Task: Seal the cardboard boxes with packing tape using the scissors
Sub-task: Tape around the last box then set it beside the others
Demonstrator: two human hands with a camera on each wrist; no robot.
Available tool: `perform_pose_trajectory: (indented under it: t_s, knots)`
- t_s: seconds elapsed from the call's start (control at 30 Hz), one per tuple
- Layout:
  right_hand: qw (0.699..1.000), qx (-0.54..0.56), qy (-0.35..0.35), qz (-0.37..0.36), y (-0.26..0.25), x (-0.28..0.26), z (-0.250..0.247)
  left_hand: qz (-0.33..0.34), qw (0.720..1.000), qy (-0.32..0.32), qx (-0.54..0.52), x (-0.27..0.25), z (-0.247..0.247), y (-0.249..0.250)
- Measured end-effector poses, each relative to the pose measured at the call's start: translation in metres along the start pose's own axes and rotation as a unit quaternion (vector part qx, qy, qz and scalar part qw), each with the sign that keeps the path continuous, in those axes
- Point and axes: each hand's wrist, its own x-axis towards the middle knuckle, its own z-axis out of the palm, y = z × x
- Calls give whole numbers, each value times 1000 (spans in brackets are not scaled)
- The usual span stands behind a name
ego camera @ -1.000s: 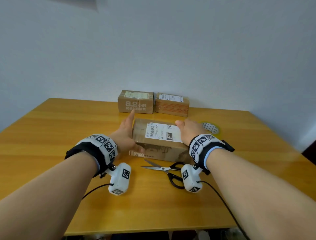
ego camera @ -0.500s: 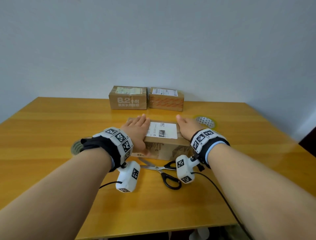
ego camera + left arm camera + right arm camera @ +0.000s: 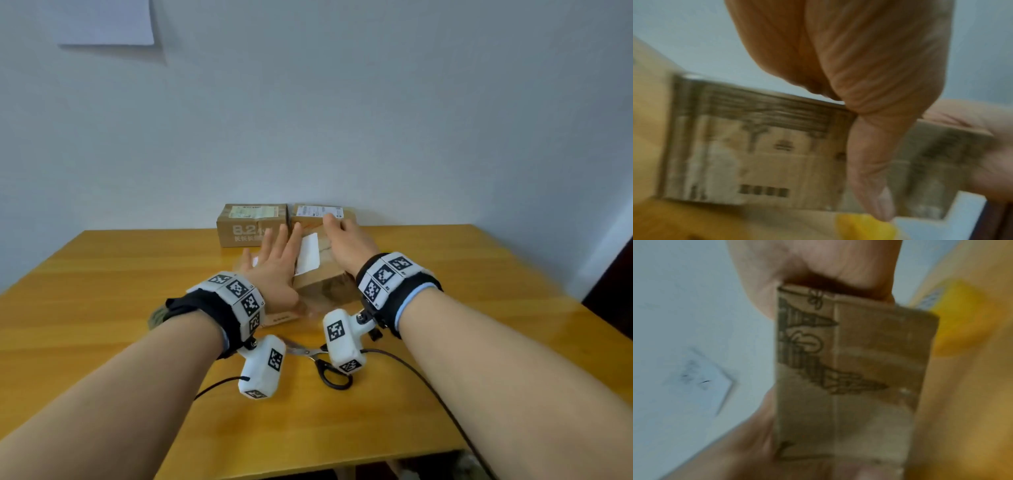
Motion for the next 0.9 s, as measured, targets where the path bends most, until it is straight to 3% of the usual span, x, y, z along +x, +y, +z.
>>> perform_pose_trajectory:
  t_s: [0.1, 0.17, 0.23, 0.47, 0.57, 0.63, 0.7, 0.83, 0.9]
  knots:
    - [992, -91, 33, -79, -35, -5, -5, 74, 987, 77, -119, -4, -19, 22]
    - [982, -116, 55, -142, -46, -11, -18, 92, 965, 102, -221, -10, -31, 25]
    - [976, -110, 92, -162, -46, -12, -29, 107, 955, 116, -249, -18, -39, 25]
    - [986, -37, 129, -102, -43, -14, -40, 121, 946, 149, -262, -36, -50, 20]
    - [991, 110, 55, -49, -51, -19, -42, 130, 940, 163, -270, -45, -58, 20]
    - [957, 289, -38, 13, -59, -25, -42, 129, 936, 167, -282, -47, -62, 21]
    - [910, 404, -87, 25, -65, -31, -46, 129, 926, 169, -310, -47, -64, 21]
    - [848, 516, -122, -5, -68, -33, -45, 137, 902, 170, -372, -45, -68, 19]
    - [812, 565, -145, 13, -67, -33, -42, 139, 895, 164, -392, -44, -71, 19]
